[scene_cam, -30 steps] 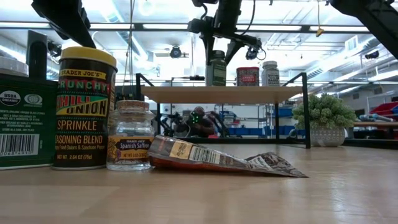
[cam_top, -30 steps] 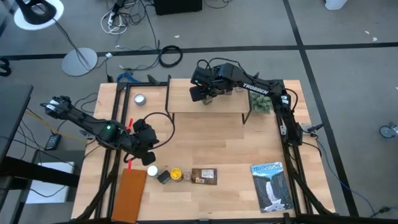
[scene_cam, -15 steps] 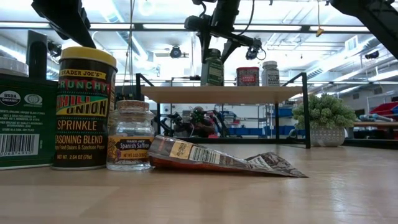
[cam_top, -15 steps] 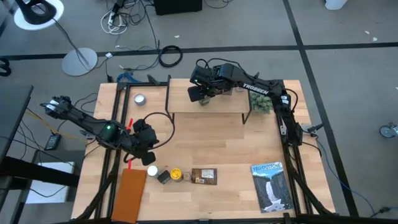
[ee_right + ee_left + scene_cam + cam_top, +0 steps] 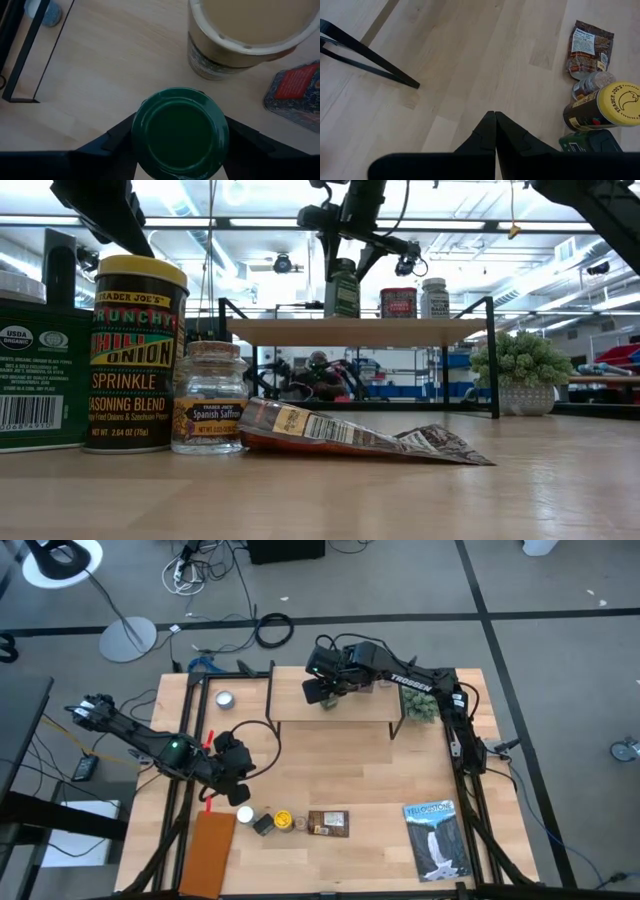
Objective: Shelf spices
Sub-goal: Put the green seasoning bottle on the shelf
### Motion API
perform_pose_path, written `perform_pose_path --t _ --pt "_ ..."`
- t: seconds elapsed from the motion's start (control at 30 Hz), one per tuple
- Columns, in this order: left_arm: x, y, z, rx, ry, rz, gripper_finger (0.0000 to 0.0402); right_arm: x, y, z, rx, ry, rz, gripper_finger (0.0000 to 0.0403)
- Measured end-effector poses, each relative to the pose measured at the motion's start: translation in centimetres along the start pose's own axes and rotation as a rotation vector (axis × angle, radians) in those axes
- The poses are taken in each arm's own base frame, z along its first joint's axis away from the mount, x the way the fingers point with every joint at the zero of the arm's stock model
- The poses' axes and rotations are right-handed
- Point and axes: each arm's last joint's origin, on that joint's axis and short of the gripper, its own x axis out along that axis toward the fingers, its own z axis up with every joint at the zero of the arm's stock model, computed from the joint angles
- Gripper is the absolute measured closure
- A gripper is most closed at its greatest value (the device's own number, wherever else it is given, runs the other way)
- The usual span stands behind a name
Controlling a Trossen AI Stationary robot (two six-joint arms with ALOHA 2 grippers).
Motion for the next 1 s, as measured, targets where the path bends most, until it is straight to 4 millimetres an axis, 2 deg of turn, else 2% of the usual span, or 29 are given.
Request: perform_pose_path --t 0.67,1.0 --pt "0.0 0.0 0.0 -0.02 0.0 0.0 0.0396 -0.01 -0.19 -0.08 0.054 -0.017 -0.037 0.0175" --pt "0.0 0.0 0.0 -0.019 0.0 0.0 0.0396 -0.1 -0.3 0.04 0.05 -0.058 -0.065 0.0152"
